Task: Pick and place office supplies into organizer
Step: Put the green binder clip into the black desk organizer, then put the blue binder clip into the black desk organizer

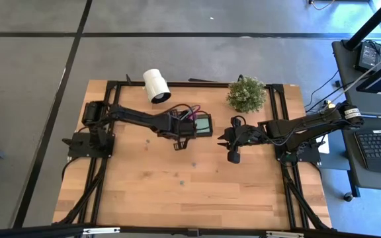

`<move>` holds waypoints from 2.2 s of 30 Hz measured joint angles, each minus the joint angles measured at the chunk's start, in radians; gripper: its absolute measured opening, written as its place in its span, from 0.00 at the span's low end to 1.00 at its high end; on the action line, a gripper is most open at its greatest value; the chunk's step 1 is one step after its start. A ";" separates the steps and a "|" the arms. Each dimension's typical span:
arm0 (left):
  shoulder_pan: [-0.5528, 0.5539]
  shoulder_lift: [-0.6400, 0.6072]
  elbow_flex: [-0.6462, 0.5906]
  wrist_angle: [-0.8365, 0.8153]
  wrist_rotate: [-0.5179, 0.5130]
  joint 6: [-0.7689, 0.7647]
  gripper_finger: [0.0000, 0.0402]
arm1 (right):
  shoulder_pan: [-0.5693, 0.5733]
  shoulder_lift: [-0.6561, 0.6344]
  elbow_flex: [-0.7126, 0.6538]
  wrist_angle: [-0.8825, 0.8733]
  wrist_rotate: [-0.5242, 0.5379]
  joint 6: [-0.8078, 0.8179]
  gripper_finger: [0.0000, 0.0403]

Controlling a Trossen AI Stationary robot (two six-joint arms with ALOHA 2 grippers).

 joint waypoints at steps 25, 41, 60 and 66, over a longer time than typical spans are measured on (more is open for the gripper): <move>0.040 -0.001 0.002 -0.025 0.122 -0.005 0.29 | 0.000 0.000 0.000 -0.001 0.000 0.002 0.26; -0.006 -0.068 -0.020 -0.324 0.223 -0.280 0.29 | -0.005 0.000 0.000 -0.004 0.000 -0.003 0.26; 0.031 -0.487 -0.611 0.244 0.278 -0.092 0.34 | -0.053 0.000 0.000 -0.002 0.000 0.001 0.26; 0.037 -0.486 -0.679 0.328 0.250 0.006 0.42 | -0.072 0.000 0.000 -0.002 0.000 0.003 0.26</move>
